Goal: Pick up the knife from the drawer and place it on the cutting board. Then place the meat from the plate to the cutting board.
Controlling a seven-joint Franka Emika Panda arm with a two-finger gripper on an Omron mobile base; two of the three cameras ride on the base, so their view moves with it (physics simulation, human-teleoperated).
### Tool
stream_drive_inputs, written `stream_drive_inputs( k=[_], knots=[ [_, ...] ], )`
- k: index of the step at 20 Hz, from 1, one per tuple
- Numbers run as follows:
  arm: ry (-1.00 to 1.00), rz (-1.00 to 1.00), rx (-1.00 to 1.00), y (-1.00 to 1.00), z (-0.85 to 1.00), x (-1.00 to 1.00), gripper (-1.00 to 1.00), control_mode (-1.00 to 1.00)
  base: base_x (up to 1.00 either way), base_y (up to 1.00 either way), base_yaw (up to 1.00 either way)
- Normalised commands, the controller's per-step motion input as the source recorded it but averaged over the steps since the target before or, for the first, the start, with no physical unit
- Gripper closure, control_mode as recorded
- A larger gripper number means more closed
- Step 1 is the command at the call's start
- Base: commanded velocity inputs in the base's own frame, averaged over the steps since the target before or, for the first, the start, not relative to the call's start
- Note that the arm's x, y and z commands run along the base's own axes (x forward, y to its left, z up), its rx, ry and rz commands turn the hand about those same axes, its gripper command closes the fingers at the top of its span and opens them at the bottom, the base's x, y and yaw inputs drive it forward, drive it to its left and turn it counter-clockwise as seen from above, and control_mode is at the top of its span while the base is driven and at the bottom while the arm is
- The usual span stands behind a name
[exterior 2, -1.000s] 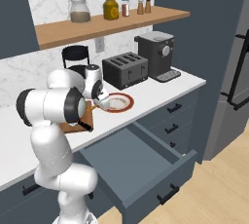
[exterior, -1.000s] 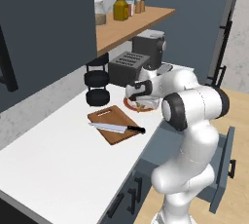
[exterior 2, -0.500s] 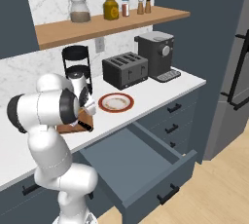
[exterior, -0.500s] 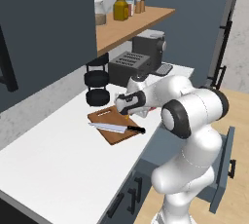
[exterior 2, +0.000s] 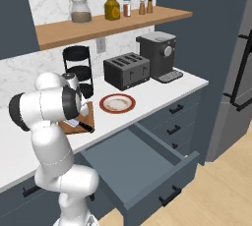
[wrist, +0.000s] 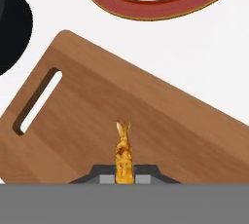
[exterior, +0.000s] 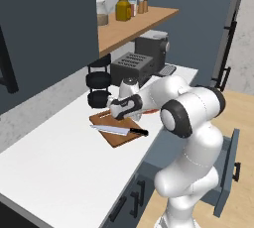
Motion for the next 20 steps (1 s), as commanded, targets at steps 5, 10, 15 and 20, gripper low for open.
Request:
stream_drive_inputs(
  k=[5,10,15,20],
  knots=[
    [0.0,0.0,0.0,0.13,-0.1,0.26,-1.0,-1.0,0.0,0.0,0.0],
    [-0.01,0.0,0.0,0.0,-0.05,0.05,-1.0,-1.0,0.0,0.0,0.0],
    [-0.07,0.0,0.02,-0.15,0.36,-0.28,-1.0,-1.0,0.0,0.0,0.0],
    [0.0,0.0,0.06,-0.57,0.76,-0.81,-1.0,-1.0,0.0,0.0,0.0]
  ],
)
